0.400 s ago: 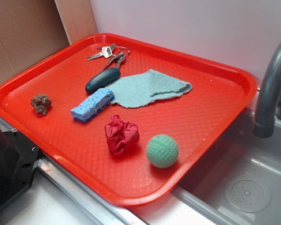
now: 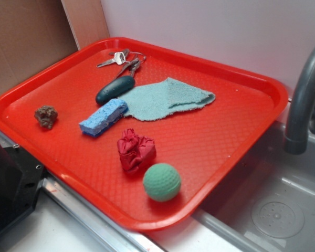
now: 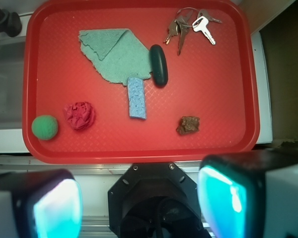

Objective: Grab the green ball.

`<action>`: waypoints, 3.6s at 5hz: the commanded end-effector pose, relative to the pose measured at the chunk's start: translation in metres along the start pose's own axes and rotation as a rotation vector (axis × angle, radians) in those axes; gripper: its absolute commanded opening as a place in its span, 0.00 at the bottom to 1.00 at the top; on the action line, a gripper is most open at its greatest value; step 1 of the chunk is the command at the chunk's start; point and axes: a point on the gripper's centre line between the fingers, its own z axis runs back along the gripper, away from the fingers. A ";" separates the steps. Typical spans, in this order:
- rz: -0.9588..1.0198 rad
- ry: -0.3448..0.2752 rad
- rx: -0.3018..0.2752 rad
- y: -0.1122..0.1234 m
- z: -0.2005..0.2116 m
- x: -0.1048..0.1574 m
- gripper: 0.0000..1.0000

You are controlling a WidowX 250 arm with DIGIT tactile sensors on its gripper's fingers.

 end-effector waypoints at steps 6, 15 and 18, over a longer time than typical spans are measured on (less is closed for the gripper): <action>-0.891 0.041 0.081 -0.141 -0.123 -0.021 1.00; -0.907 0.179 -0.008 -0.146 -0.198 -0.028 1.00; -0.794 0.169 -0.049 -0.129 -0.182 -0.019 1.00</action>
